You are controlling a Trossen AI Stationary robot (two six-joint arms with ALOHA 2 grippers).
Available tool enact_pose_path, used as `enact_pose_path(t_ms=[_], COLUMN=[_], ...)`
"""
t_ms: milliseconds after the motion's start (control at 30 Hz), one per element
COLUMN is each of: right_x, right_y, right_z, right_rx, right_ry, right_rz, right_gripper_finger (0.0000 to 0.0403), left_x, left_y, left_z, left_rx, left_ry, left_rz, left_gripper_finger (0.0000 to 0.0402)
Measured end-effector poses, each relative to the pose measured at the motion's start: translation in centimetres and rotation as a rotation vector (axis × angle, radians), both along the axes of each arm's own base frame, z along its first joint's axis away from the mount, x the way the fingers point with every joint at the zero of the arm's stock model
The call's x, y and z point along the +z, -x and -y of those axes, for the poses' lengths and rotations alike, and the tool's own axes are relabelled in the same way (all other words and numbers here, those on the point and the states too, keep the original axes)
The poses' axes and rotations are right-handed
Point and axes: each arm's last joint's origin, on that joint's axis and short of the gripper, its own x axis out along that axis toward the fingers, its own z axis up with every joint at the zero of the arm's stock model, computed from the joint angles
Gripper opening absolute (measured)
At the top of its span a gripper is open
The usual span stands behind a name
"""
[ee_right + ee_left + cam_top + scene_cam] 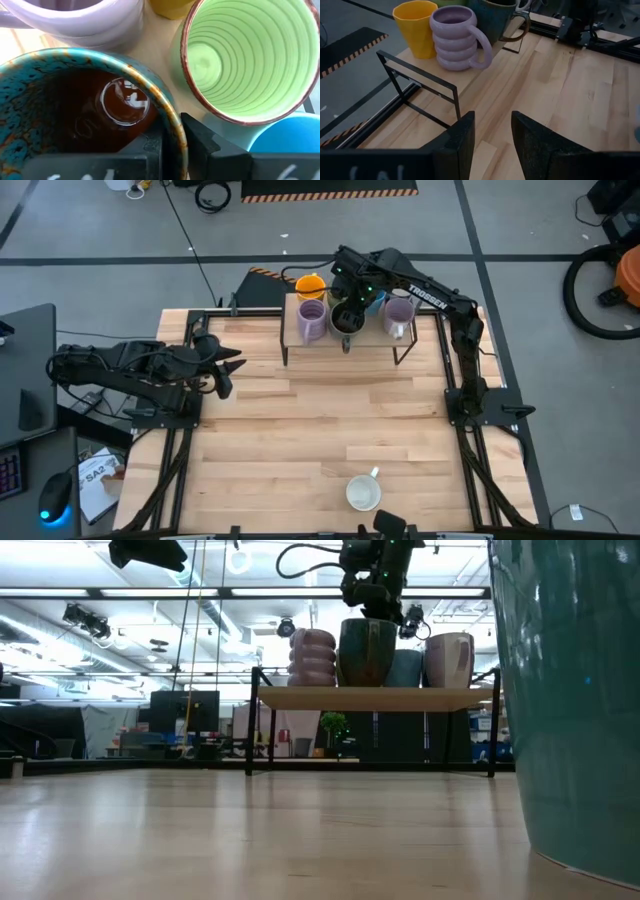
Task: Place coffee mugs
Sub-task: Put the dark blue patterned mug on the shelf
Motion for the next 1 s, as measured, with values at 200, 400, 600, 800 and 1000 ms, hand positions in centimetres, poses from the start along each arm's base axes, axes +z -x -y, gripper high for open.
enact_pose_path(t_ms=[200,400,600,800,1000], right_x=[0.13,0.13,0.13,0.12,0.09], right_y=[-0.01,0.01,0.02,0.02,0.08], right_z=[-0.01,0.01,0.01,-0.01,-0.05], right_rx=[0.007,0.008,0.009,0.022,0.024], right_ry=[0.008,0.01,0.01,0.01,0.006], right_rz=[0.007,0.004,0.004,0.002,-0.006], right_gripper_finger=[0.0076,0.0083,0.0085,0.0093,0.0119], left_x=[0.0,0.0,0.0,-0.01,-0.01], left_y=[0.0,0.0,-0.01,-0.01,-0.01], left_z=[0.0,0.0,0.01,0.02,0.02], left_rx=[0.006,0.006,0.002,0.001,0.002], left_ry=[0.01,0.011,0.014,0.016,0.017], left_rz=[0.006,0.007,0.006,0.006,0.007], left_gripper_finger=[0.0134,0.0134,0.0134,0.0134,0.0134])
